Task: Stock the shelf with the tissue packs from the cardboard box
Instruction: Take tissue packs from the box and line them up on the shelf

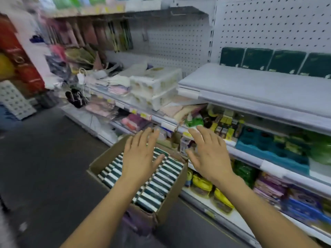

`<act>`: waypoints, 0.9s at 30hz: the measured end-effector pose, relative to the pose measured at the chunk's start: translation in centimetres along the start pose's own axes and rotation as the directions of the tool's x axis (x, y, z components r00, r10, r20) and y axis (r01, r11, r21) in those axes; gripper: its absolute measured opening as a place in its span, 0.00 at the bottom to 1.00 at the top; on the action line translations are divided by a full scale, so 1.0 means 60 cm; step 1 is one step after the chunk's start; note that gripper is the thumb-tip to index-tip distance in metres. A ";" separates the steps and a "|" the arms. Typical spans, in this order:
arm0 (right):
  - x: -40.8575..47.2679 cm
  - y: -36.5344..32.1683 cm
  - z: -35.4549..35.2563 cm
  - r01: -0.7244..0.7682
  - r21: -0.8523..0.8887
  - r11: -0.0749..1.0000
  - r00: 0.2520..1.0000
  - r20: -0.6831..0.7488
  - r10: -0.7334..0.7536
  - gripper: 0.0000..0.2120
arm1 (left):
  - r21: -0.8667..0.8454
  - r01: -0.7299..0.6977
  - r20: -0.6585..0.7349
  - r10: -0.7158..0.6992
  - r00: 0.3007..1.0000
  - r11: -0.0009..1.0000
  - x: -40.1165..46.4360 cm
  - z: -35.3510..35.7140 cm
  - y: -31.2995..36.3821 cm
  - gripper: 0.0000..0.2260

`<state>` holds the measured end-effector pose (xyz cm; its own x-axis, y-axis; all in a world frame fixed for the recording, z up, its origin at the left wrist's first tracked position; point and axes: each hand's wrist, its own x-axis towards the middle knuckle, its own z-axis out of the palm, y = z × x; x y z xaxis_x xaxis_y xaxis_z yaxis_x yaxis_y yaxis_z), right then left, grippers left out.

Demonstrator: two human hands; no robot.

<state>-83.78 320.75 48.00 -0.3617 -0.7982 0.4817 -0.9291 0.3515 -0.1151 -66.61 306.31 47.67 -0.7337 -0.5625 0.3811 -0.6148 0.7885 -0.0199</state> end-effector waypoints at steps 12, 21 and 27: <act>0.131 -0.097 0.236 0.085 0.089 0.992 0.959 0.264 -0.106 0.21 | -0.019 0.299 0.268 -0.283 0.921 0.954 -0.015 0.156 -0.240 0.34; 0.232 -0.138 0.439 0.045 0.128 0.991 0.815 0.569 -0.111 0.17 | -0.031 0.441 0.537 -0.357 0.764 0.897 0.044 0.316 -0.369 0.30; 0.263 -0.171 0.578 -0.053 0.101 0.993 0.750 0.661 -0.028 0.16 | -0.149 0.418 0.640 -0.235 0.731 0.896 0.100 0.435 -0.435 0.26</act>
<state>-82.67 287.58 26.68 -0.2969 -0.9316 -0.2097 -0.9117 0.3418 -0.2280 -62.55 275.86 26.36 -0.5777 -0.7557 -0.3086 -0.8145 0.5088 0.2787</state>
